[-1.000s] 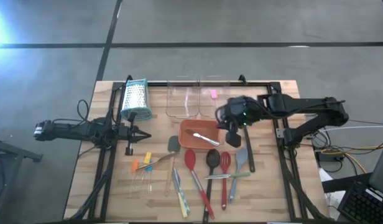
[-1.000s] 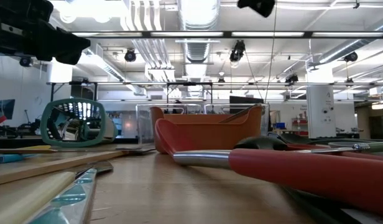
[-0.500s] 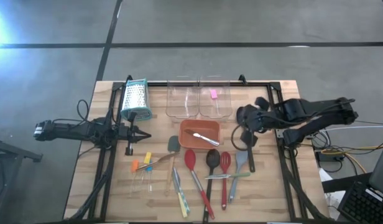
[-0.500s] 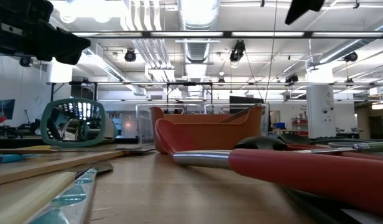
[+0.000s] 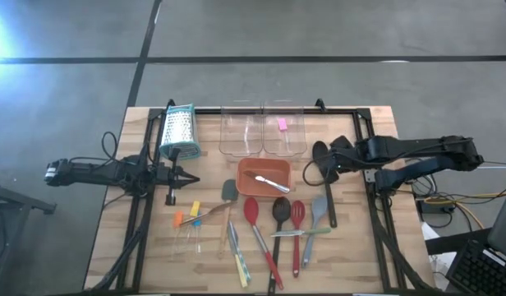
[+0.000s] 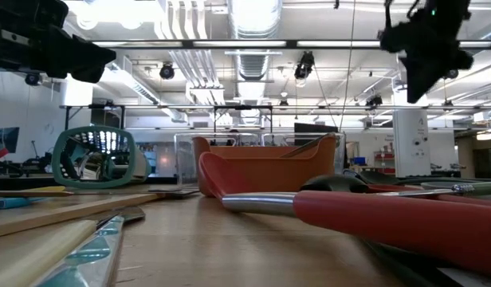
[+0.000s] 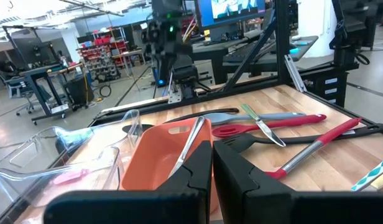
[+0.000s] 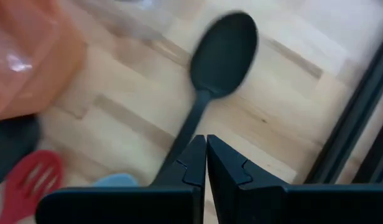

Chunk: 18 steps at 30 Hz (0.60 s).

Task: Pick & Place Kitchen Items
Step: Put the black serving spoon into the left transparent bin

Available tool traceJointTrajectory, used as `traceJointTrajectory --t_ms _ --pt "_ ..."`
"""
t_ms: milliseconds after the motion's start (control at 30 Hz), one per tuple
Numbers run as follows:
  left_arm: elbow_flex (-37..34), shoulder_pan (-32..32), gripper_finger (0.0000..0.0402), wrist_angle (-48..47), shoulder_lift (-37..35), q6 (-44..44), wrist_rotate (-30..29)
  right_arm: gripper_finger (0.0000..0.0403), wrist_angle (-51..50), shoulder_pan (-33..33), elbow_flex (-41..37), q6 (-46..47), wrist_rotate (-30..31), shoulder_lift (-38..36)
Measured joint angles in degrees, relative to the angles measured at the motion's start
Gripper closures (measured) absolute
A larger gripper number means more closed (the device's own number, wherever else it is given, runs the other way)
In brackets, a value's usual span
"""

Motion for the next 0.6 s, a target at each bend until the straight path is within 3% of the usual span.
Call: traceJointTrajectory --t_ms 267,600 --pt "0.0 0.0 0.0383 0.0 0.0 0.0 0.0 0.0383 5.9 -3.5 -6.1 2.0 -0.1 3.0" --pt "0.0 0.0 0.0383 0.0 0.0 0.0 0.0 0.0283 10.9 -5.8 -9.1 1.1 -3.2 6.8"
